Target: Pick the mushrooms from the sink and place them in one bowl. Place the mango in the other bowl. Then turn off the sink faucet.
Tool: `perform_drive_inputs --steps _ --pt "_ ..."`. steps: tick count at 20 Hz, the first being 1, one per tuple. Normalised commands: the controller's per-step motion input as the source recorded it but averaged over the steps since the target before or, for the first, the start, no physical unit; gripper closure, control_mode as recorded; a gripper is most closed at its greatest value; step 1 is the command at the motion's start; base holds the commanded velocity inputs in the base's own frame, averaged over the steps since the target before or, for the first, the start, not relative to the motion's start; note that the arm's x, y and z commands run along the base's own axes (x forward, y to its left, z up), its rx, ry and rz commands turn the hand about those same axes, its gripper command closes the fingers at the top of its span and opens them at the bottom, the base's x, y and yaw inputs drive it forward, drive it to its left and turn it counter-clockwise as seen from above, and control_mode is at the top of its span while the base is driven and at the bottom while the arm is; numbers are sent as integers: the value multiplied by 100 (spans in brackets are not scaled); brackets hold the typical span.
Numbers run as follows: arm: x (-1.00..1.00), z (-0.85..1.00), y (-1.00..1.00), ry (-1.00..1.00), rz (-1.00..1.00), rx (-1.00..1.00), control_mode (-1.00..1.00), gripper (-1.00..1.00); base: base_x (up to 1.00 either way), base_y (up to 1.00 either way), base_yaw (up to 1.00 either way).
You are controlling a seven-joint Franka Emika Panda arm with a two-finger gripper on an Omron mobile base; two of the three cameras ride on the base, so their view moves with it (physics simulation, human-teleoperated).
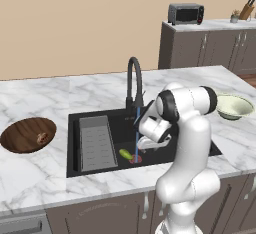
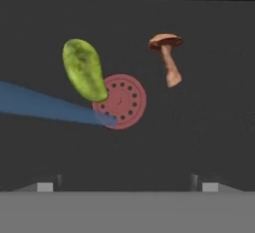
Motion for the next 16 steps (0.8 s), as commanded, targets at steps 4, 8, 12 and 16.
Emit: perform_drive_inputs --steps 4,8,12,16 --pt "24 -23 0 0 3 0 -100 -100 0 0 0" --pt "23 -24 0 0 3 0 -100 -100 0 0 0" --pt "24 -21 0 0 2 0 -100 -100 0 0 0" --pt "26 -17 0 0 1 0 -100 -100 0 0 0"
